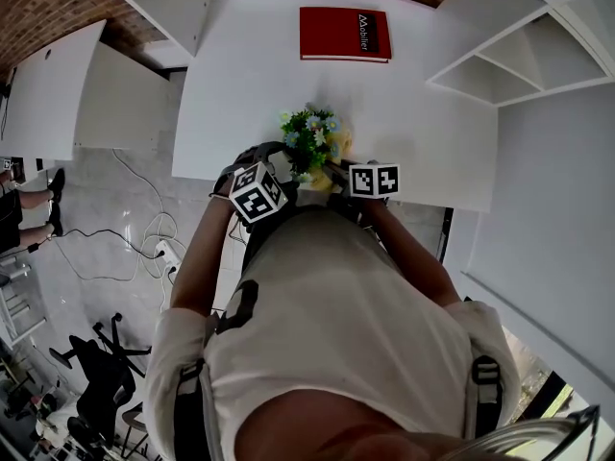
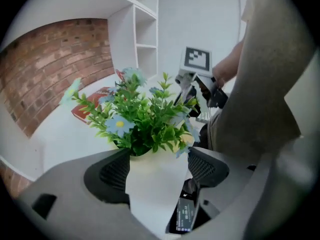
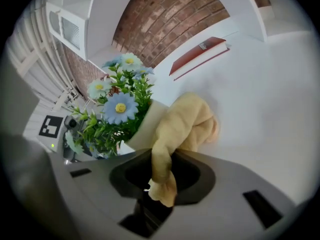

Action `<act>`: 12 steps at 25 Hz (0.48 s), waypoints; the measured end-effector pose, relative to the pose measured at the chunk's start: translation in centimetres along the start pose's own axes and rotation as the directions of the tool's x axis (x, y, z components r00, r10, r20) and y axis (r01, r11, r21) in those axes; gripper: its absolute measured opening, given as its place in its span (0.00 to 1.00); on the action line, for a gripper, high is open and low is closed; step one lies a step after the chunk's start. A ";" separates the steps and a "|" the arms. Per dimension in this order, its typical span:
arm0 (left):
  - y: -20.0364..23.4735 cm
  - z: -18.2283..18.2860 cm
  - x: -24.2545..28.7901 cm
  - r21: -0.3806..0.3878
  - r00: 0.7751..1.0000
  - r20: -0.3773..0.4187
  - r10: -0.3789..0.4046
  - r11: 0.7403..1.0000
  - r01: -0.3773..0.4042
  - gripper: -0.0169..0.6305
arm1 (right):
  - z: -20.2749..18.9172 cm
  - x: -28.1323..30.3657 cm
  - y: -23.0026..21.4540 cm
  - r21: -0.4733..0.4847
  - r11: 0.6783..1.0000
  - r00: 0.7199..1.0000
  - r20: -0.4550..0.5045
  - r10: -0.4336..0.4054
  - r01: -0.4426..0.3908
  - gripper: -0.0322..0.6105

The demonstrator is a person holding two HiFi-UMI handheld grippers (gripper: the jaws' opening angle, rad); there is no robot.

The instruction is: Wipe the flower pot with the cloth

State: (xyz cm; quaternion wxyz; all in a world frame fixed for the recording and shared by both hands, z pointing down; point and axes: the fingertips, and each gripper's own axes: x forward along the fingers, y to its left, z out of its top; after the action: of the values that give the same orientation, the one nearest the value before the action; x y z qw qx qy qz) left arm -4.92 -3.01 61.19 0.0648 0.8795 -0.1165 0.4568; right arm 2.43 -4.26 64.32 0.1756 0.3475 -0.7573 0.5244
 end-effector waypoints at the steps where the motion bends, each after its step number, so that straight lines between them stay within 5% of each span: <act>1: 0.1 -0.4 0.2 0.036 1.000 -0.023 0.016 0.999 -0.015 0.57 | 0.2 -0.1 0.4 0.000 1.000 1.000 0.002 0.008 -0.008 0.21; 8: 0.2 0.3 1.3 0.059 0.992 0.011 0.128 0.990 -0.128 0.57 | 4.5 -2.2 3.7 0.007 0.991 0.985 0.117 0.130 -0.132 0.21; 12: -0.3 0.6 1.4 0.002 0.991 0.017 0.133 0.991 -0.133 0.57 | 4.2 -1.7 3.4 -0.011 0.992 0.985 0.117 0.125 -0.124 0.21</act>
State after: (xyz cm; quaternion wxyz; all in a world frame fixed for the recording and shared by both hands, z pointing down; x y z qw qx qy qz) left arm -3.60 -3.09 62.04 0.0320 0.8736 -0.1749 0.4530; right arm 1.61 -6.78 59.29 0.0983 0.3293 -0.7874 0.5117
